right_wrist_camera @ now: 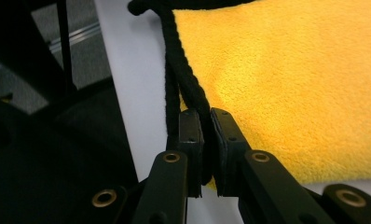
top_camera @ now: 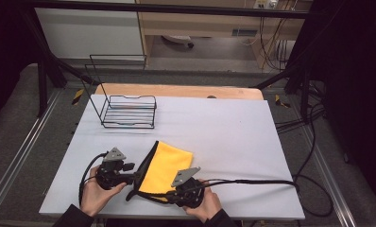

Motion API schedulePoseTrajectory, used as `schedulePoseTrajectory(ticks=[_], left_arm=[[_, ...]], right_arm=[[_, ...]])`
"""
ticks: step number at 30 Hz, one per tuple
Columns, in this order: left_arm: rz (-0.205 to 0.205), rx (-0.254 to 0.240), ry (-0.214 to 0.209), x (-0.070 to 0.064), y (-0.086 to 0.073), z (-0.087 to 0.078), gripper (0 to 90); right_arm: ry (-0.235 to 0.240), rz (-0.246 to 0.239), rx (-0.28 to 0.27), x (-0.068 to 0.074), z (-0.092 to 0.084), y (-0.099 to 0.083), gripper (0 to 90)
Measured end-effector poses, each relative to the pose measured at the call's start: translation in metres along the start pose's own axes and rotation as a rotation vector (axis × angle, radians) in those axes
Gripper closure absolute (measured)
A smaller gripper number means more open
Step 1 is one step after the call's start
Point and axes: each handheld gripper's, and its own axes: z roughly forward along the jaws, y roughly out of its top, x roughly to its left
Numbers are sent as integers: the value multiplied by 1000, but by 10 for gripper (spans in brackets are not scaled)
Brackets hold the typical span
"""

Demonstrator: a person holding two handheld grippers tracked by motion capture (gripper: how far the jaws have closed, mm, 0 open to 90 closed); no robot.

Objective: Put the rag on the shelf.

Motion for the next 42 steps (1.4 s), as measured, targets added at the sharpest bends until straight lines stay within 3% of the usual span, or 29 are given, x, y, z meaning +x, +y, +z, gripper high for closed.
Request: schedulePoseTrajectory(ticks=[3,6,8,11,13,15,16,17,20,23,24,25,26,28,31,33,39,42], left_arm=[[9,39,-12,-6,-2,8,465],[29,79,-20,-14,-4,15,459],[40,98,-20,-17,-4,19,461],[42,124,-30,-18,-6,23,509],[32,126,-33,-18,-7,24,532],[19,127,-33,-18,-7,24,560],[15,129,-31,-18,-7,24,591],[10,128,-30,-18,-8,24,591],[4,125,-22,-20,-8,24,649],[-2,124,-19,-21,-9,24,668],[-6,123,-18,-22,-9,23,686],[-15,119,-16,-23,-9,24,686],[-20,118,-12,-23,-10,23,699],[-13,123,-1,-25,-10,22,709],[-19,110,27,-29,-13,20,713],[-29,114,28,-32,-14,18,716],[-44,105,36,-34,-16,16,708],[-38,95,26,-31,-16,14,663]], right_arm=[[-3,-27,29,-2,-9,-5,832],[1,-9,20,-5,-14,-7,784],[15,20,-10,-6,-19,-8,693],[-36,33,-76,-9,-32,-6,564],[-77,91,-133,-16,-39,-7,485],[-167,167,-122,-25,-40,-10,458],[-227,241,-96,-35,-31,-14,428],[-227,241,-96,-35,-31,-14,428],[-274,296,-72,-43,-10,-16,434],[-267,325,-67,-46,-3,-17,474],[-242,327,-85,-47,-1,-16,598],[-242,327,-85,-47,-1,-16,598],[-233,331,-105,-46,1,-15,708],[-218,316,-116,-47,1,-14,783],[-195,297,-118,-52,2,-11,804],[-185,249,-131,-58,4,-6,808],[-181,184,-134,-66,8,-1,800],[-185,174,-123,-67,7,-1,726]])
